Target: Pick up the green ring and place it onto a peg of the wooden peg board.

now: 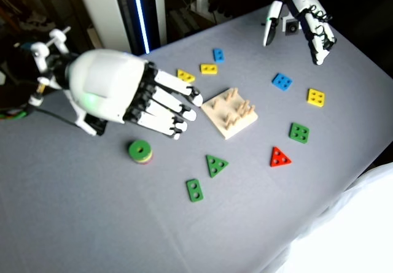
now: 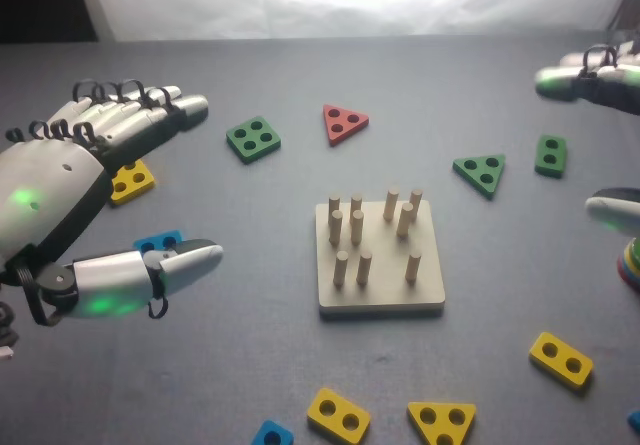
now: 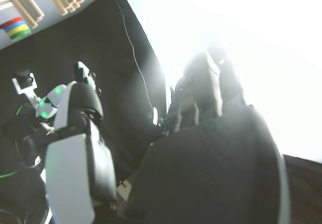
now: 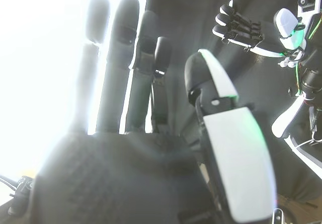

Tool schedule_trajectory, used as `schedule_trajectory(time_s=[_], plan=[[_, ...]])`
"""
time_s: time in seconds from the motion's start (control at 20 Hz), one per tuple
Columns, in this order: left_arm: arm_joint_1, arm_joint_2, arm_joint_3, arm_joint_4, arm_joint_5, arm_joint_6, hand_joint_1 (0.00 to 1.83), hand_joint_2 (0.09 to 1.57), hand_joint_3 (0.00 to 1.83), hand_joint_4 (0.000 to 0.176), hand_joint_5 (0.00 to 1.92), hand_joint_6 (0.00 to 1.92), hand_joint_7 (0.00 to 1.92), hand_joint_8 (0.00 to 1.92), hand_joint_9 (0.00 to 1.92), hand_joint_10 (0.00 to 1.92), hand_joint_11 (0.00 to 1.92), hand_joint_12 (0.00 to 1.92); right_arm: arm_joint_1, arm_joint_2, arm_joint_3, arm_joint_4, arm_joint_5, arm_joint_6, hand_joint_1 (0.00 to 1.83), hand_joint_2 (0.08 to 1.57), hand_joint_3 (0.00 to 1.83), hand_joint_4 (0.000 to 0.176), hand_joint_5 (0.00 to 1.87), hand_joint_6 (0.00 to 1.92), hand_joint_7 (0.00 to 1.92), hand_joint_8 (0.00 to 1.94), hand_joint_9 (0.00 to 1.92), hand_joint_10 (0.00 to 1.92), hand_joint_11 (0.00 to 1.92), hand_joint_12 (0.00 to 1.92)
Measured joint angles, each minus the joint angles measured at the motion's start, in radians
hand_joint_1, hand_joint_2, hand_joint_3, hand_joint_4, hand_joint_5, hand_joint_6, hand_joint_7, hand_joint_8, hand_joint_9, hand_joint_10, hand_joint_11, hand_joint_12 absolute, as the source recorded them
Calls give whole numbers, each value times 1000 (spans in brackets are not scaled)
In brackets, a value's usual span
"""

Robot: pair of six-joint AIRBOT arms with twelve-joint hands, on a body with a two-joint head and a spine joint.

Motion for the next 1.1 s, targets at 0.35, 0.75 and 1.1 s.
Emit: schedule_trajectory(time_s=[0.35, 0.75, 1.1], plan=[[6, 0, 0, -6, -8, 0, 597, 1022, 2, 35, 321, 1, 194, 3, 148, 6, 0, 630, -20, 0, 32, 0, -134, 2, 748, 929, 1, 142, 195, 0, 162, 1, 228, 3, 0, 846], [13, 0, 0, -7, -6, -8, 600, 1031, 2, 52, 318, 0, 184, 1, 130, 2, 0, 568, -61, 14, 56, 3, -298, 4, 796, 888, 0, 157, 244, 4, 257, 7, 305, 8, 0, 921], [18, -1, 0, -9, -7, -16, 604, 1043, 1, 40, 338, 4, 207, 3, 154, 6, 0, 613, -71, 3, 99, 16, -392, 5, 963, 910, 0, 111, 336, 2, 390, 6, 450, 8, 241, 802]])
